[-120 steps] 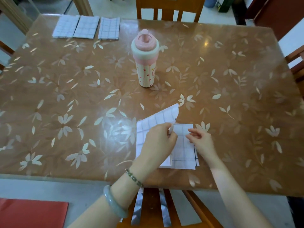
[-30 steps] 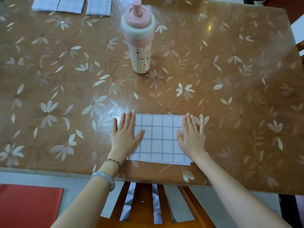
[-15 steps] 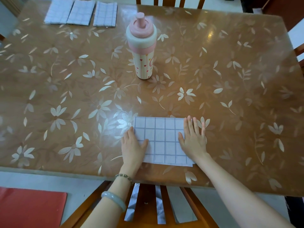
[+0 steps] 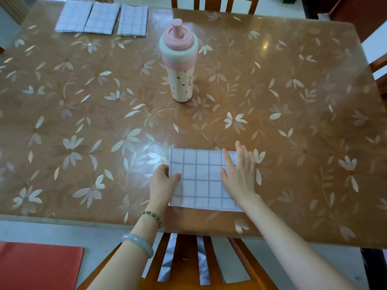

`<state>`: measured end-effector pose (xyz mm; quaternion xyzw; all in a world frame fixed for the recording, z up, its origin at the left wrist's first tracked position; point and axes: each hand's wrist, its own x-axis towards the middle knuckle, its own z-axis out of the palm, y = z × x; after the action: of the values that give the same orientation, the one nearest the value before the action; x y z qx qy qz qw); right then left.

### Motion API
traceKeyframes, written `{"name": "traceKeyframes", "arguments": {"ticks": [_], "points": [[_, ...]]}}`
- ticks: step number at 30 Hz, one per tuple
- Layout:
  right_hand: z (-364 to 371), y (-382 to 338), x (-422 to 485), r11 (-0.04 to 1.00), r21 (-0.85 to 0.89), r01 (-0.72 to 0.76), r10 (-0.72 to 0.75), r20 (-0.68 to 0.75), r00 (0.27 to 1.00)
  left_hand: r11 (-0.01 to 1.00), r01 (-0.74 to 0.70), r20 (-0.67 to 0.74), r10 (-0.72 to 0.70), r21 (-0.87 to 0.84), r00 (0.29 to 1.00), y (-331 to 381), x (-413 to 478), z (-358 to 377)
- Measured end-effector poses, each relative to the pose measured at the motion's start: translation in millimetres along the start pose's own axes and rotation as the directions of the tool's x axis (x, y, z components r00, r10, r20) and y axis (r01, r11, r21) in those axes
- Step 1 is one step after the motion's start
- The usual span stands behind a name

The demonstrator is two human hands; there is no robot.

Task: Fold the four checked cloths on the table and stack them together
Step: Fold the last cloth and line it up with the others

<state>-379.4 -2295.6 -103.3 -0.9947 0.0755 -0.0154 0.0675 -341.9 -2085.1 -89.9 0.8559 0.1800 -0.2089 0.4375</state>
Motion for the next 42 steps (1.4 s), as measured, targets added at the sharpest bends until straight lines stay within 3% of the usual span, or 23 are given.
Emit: {"name": "traceKeyframes", "arguments": {"ticks": [2,4,7,11,14,17,19,25,34,39,42], "points": [[-1,-17,0,0.992,0.102,0.072,-0.069,-0.03,0.997,1.0,-0.009,-0.002,0.008,-0.011,1.0,-1,0,1],[0,-28,-3,0.971,0.223,0.088,-0.105,0.066,0.992,1.0,-0.016,-0.009,0.016,-0.016,1.0,-1,-1,2],[2,-29,-9,0.95,0.31,-0.047,-0.043,0.276,0.96,0.999,-0.03,-0.024,0.03,-0.012,0.999,0,-3,3],[-2,-23,-8,0.905,0.404,-0.135,-0.043,0.402,0.915,0.999,-0.042,0.013,0.042,-0.023,0.999,1,-4,1],[-5,-18,-4,0.888,0.414,-0.2,-0.042,0.506,0.861,0.996,-0.062,0.146,0.07,-0.056,0.987,1,-7,-8],[-7,-18,-4,0.899,0.39,-0.199,-0.065,0.57,0.819,0.992,-0.082,0.374,0.112,-0.094,0.921,1,-19,-18],[-6,-19,-2,0.911,0.374,-0.175,-0.086,0.586,0.806,0.988,-0.129,0.43,0.153,-0.085,0.89,0,-25,-22],[-8,-30,6,0.931,0.337,-0.142,-0.095,0.599,0.795,0.973,-0.201,0.411,0.23,-0.112,0.882,3,-29,-33],[1,-80,6,0.916,0.383,-0.116,-0.142,0.581,0.801,0.972,-0.223,0.377,0.233,-0.07,0.896,4,-26,-73],[1,-79,8,0.943,0.279,-0.179,-0.015,0.576,0.818,0.936,-0.352,0.355,0.326,0.009,0.876,20,-39,-58],[-1,-73,8,0.93,0.302,-0.209,0.001,0.567,0.823,0.904,-0.425,0.385,0.38,0.036,0.841,30,-53,-37]]}}
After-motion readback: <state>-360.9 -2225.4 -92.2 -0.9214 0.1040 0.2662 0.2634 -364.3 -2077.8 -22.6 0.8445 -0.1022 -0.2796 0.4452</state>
